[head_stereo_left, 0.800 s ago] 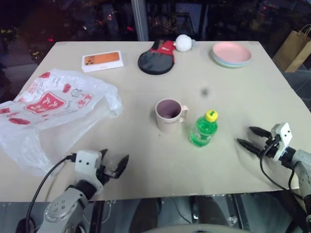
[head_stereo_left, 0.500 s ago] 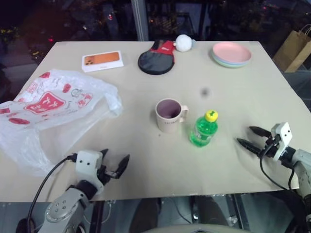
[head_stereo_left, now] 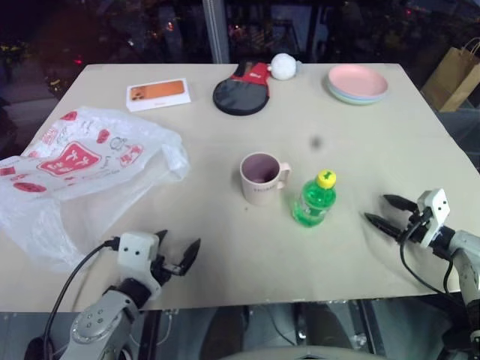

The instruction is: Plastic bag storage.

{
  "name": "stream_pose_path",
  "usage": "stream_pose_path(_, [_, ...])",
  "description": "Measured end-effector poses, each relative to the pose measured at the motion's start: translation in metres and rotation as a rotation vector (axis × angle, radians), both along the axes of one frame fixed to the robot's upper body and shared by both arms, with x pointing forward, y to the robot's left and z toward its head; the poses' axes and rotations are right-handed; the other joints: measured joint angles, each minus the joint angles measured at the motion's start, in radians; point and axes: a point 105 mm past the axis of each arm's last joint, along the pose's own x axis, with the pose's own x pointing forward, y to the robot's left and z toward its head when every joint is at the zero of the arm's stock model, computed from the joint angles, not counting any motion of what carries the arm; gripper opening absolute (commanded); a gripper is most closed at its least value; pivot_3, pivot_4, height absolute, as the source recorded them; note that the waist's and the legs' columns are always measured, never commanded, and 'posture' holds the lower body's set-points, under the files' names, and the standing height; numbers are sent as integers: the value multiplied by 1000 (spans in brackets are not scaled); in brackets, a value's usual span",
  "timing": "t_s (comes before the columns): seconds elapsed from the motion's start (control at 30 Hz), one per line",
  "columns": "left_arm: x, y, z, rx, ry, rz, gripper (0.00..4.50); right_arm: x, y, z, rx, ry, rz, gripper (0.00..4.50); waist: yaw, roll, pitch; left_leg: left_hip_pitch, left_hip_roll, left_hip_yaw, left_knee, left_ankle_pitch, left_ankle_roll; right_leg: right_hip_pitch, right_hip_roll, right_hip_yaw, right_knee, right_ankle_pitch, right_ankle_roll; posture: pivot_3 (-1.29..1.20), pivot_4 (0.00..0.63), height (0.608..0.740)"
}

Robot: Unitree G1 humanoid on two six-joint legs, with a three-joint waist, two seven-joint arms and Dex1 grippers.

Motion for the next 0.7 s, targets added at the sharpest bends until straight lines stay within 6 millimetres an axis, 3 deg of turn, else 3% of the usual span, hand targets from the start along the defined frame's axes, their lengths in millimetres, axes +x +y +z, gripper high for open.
stream_pose_path(0.2, [-2,-5,0,-20,-6,-21,4500,2,5,-1,6,0,14,4448,0,0,0,0,0,0,0,0,0,0,0,0,0,0,0,0,150,740])
stream_pose_path(0.33, [-42,-28,32,-330,-86,-131,4500,6,7,4,8,-15,25,4448,-9,-2,0,-2,2,2,0,-2,2,-1,0,0,-4,1,-2,0,150,740])
stream_pose_path(0.4, [-52,-17,44,-300,-145,-87,4500,8,9,5,10,-20,36,4448,-10,0,1,-2,2,2,0,-2,3,-1,0,0,-4,1,-2,0,150,740])
stream_pose_path(0.57, [-105,11,55,-223,-177,176,4500,23,20,22,61,-54,65,4448,-21,-2,2,-4,2,4,2,-3,5,-1,0,2,-9,-1,2,0,150,740])
stream_pose_path(0.7, [-133,56,64,-108,-248,486,4500,36,29,42,104,-89,84,4448,-18,-3,3,-5,2,2,2,-4,5,-1,1,0,-10,-1,2,0,150,740])
